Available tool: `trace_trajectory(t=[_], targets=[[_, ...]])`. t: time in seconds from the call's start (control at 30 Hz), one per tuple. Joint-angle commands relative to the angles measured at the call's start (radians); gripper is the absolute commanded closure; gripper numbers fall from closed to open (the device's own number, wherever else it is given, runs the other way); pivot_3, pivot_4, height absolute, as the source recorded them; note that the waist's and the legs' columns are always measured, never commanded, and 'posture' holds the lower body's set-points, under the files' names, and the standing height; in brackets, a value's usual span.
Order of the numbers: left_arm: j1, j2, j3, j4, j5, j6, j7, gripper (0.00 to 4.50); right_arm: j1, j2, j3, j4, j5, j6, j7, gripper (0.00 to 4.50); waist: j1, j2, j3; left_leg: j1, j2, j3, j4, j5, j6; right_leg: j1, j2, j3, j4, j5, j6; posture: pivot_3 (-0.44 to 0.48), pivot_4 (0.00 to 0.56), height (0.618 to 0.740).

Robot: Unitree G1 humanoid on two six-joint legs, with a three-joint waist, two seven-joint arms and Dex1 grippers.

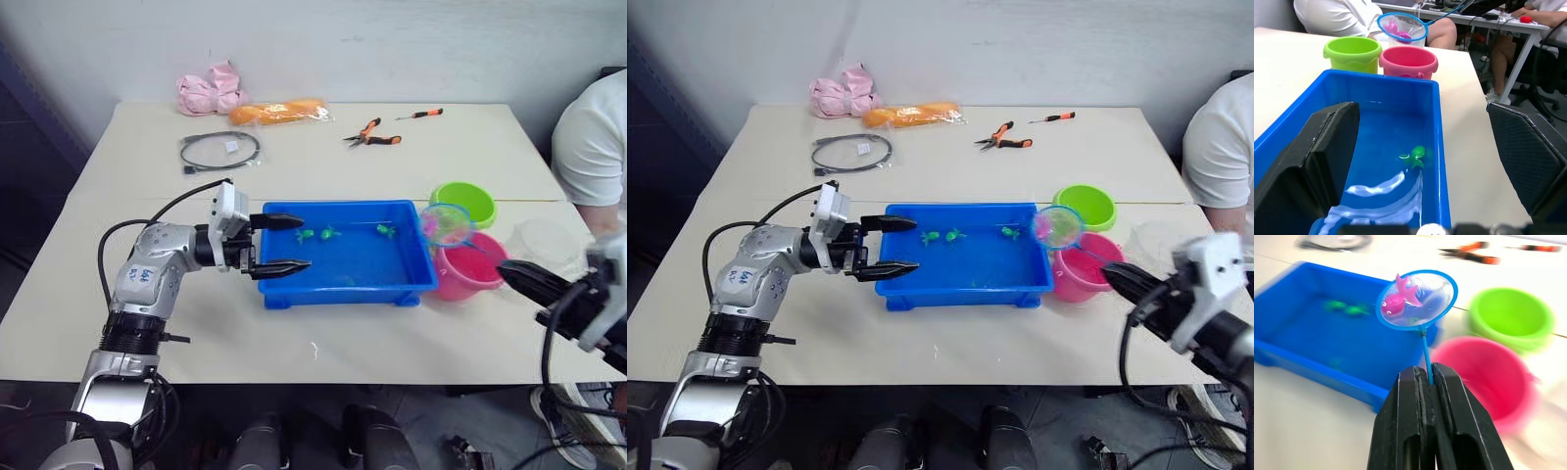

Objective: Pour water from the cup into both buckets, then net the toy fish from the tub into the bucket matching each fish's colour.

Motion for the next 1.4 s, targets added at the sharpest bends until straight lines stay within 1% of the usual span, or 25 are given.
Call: trace_trajectory(t=[0.03, 0.1, 0.17, 0.2, 0.37, 0.5, 0.6, 0.67, 0.73, 0.8, 0.93, 0.97, 1.0, 1.1, 1.23, 1.4], targets=[[-0.022, -0.009, -0.009, -0.002, 0.011, -0.021, -0.009, 0.06, 0.07, 0.007, -0.026, 0.058, -0.108, -0.214, -0.028, 4.5, 0.001, 0.0, 0.0, 0.0, 0.0, 0.0, 0.0, 0.0, 0.0, 0.0, 0.0, 0.0, -0.001, 0.0, 0.0, 0.0, 0.15, 0.74], [-0.026, -0.012, -0.013, 0.005, 0.016, -0.025, -0.011, 0.06, 0.111, 0.014, -0.005, 0.108, -0.172, -0.334, -0.041, 4.5, 0.0, 0.0, 0.0, 0.001, 0.0, 0.001, 0.0, 0.0, 0.0, 0.0, 0.0, 0.0, -0.003, 0.0, 0.0, 0.0, 0.15, 0.74], [-0.031, -0.013, -0.013, 0.013, 0.022, -0.03, -0.009, 0.06, 0.168, 0.008, 0.04, 0.163, -0.276, -0.533, -0.027, 4.5, 0.001, 0.0, 0.0, 0.002, 0.0, 0.002, 0.0, 0.0, 0.0, 0.0, 0.0, 0.0, -0.003, 0.0, 0.0, 0.0, 0.15, 0.74], [-0.032, -0.014, -0.014, 0.016, 0.025, -0.031, -0.008, 0.06, 0.186, 0.003, 0.055, 0.179, -0.32, -0.597, -0.037, 4.5, 0.001, 0.0, 0.0, 0.002, 0.0, 0.002, 0.0, 0.0, 0.0, 0.0, 0.001, 0.0, -0.003, 0.0, 0.0, 0.0, 0.15, 0.74], [-0.019, -0.015, -0.012, 0.001, 0.03, -0.026, 0.004, 0.06, 0.232, 0.008, 0.133, 0.235, -0.441, -0.775, -0.089, 4.5, 0.0, 0.0, 0.0, 0.003, 0.0, 0.003, 0.0, 0.0, 0.0, 0.0, 0.001, 0.0, -0.002, 0.0, 0.0, 0.0, 0.15, 0.74], [-0.01, -0.022, -0.011, -0.014, 0.027, -0.019, 0.019, 0.06, 0.277, -0.012, 0.204, 0.274, -0.592, -0.965, -0.131, 4.5, 0.0, 0.0, 0.0, 0.003, 0.0, 0.003, 0.0, 0.0, -0.001, 0.0, 0.001, 0.001, -0.002, 0.0, 0.0, 0.0, 0.15, 0.74], [-0.005, -0.03, -0.007, -0.02, 0.022, -0.016, 0.034, 0.06, 0.283, 0.018, 0.218, 0.291, -0.729, -1.053, -0.255, 4.5, 0.001, 0.0, 0.0, 0.003, 0.0, 0.003, 0.0, 0.001, -0.001, 0.0, 0.001, 0.001, -0.002, 0.0, 0.0, 0.0, 0.15, 0.74], [0.0, -0.037, -0.004, -0.021, 0.024, -0.02, 0.046, 0.06, 0.328, -0.016, 0.24, 0.321, -0.896, -1.201, -0.332, 4.5, 0.004, 0.0, 0.0, 0.003, 0.0, 0.003, 0.0, 0.001, -0.001, 0.0, 0.0, 0.002, -0.002, 0.0, 0.0, 0.0, 0.15, 0.74], [0.005, -0.044, -0.001, -0.025, 0.023, -0.022, 0.059, 0.06, 0.356, -0.016, 0.24, 0.344, -1.017, -1.287, -0.426, 4.5, 0.005, 0.0, 0.0, 0.003, 0.0, 0.003, 0.0, 0.001, -0.001, 0.0, 0.0, 0.003, -0.002, 0.0, 0.0, 0.0, 0.15, 0.74], [0.008, -0.047, -0.002, -0.025, 0.025, -0.028, 0.064, 0.06, 0.36, 0.011, 0.24, 0.351, -1.092, -1.279, -0.502, 4.5, 0.005, 0.0, 0.0, 0.003, 0.0, 0.003, 0.0, 0.001, -0.001, 0.0, 0.0, 0.003, -0.002, 0.0, 0.0, 0.0, 0.15, 0.74], [0.013, -0.05, -0.004, -0.018, 0.031, -0.044, 0.075, 0.06, 0.362, -0.009, 0.278, 0.372, -1.194, -1.321, -0.553, 4.5, 0.001, 0.0, 0.0, 0.003, 0.0, 0.003, 0.0, 0.002, -0.002, 0.0, 0.0, 0.004, -0.002, 0.0, 0.0, 0.0, 0.15, 0.74], [0.014, -0.051, -0.004, -0.016, 0.031, -0.047, 0.077, 0.06, 0.361, -0.009, 0.279, 0.38, -1.234, -1.33, -0.587, 4.5, -0.001, 0.0, 0.0, 0.003, 0.0, 0.003, 0.0, 0.002, -0.003, 0.0, 0.0, 0.004, -0.002, 0.0, 0.0, 0.0, 0.15, 0.74], [0.016, -0.053, -0.004, -0.016, 0.032, -0.051, 0.079, 0.06, 0.369, -0.016, 0.294, 0.395, -1.235, -1.349, -0.586, 4.5, -0.003, 0.0, 0.0, 0.003, 0.0, 0.003, 0.0, 0.002, -0.003, 0.0, 0.0, 0.004, -0.001, 0.0, 0.0, 0.0, 0.15, 0.74], [0.015, -0.061, 0.0, -0.007, 0.032, -0.064, 0.09, 0.06, 0.36, -0.023, 0.302, 0.405, -1.258, -1.413, -0.652, 4.5, -0.008, 0.0, 0.0, 0.003, 0.0, 0.002, 0.0, 0.002, -0.003, 0.0, 0.0, 0.004, -0.001, -0.001, 0.0, 0.0, 0.15, 0.74], [0.014, -0.072, -0.005, 0.003, 0.032, -0.077, 0.093, 0.06, 0.363, -0.028, 0.35, 0.412, -1.306, -1.421, -0.65, 4.5, -0.01, 0.0, 0.0, 0.004, 0.001, 0.002, 0.0, 0.002, -0.003, 0.0, 0.0, 0.004, -0.001, -0.001, 0.0, 0.0, 0.15, 0.74], [0.015, -0.081, -0.007, 0.007, 0.026, -0.073, 0.086, 0.06, 0.362, -0.016, 0.328, 0.412, -1.36, -1.389, -0.699, 4.5, -0.01, 0.0, 0.0, 0.003, 0.0, 0.002, 0.0, 0.003, -0.003, 0.0, 0.001, 0.004, -0.001, -0.001, 0.0, 0.0, 0.15, 0.74]])
